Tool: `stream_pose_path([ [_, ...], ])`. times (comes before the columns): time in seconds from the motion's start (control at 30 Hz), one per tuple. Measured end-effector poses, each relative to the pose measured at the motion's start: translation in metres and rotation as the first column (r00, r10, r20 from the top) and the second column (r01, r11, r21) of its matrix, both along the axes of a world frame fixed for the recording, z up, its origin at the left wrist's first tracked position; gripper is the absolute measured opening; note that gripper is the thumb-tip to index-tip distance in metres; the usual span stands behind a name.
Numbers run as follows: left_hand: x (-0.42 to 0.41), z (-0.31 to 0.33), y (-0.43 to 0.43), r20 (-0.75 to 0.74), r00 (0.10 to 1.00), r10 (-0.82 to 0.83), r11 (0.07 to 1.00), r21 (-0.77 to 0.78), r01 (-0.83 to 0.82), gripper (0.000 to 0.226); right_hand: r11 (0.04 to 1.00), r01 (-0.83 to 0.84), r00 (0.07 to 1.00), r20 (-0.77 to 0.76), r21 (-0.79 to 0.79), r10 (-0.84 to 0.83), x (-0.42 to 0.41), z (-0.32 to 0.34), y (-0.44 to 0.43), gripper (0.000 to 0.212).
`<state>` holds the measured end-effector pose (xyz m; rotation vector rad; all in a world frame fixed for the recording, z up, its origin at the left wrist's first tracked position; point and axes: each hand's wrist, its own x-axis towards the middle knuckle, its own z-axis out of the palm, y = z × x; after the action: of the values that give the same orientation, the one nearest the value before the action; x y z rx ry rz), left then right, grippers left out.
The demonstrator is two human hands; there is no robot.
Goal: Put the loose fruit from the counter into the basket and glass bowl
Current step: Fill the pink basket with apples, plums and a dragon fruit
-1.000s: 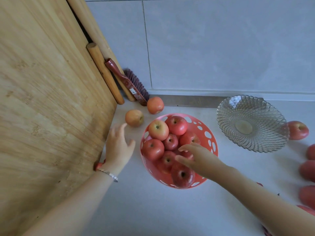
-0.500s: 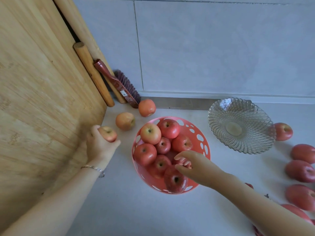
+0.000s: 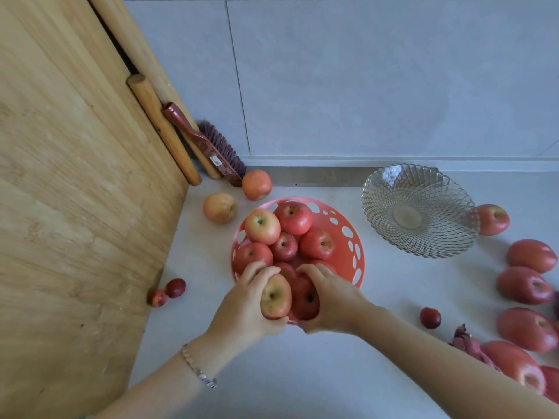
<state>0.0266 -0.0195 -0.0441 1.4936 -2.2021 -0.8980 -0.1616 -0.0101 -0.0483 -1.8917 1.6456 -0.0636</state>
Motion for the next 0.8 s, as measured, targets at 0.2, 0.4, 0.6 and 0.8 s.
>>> stream_pose_path([
  [0.2, 0.000, -0.015, -0.006, 0.165, 0.978, -0.129, 0.962, -0.217, 0.164, 0.081, 0.991, -0.129, 0.991, -0.036, 0.035, 0.131, -0.016, 0.012, -0.005, 0.076],
  [0.4, 0.004, -0.017, -0.002, 0.100, 0.984, -0.149, 0.966, -0.196, 0.166, 0.074, 0.980, -0.199, 0.978, -0.055, 0.015, 0.200, -0.013, 0.010, 0.001, 0.085],
  [0.6, 0.004, -0.013, 0.001, 0.196, 0.969, -0.148, 0.963, -0.194, 0.186, 0.076, 0.981, -0.186, 0.978, -0.100, -0.050, 0.180, -0.008, 0.006, 0.001, 0.078],
  [0.8, -0.006, -0.002, -0.008, 0.230, 0.966, -0.116, 0.984, -0.104, 0.143, 0.075, 0.993, -0.114, 0.983, -0.147, -0.005, 0.112, 0.002, 0.004, 0.003, 0.079],
])
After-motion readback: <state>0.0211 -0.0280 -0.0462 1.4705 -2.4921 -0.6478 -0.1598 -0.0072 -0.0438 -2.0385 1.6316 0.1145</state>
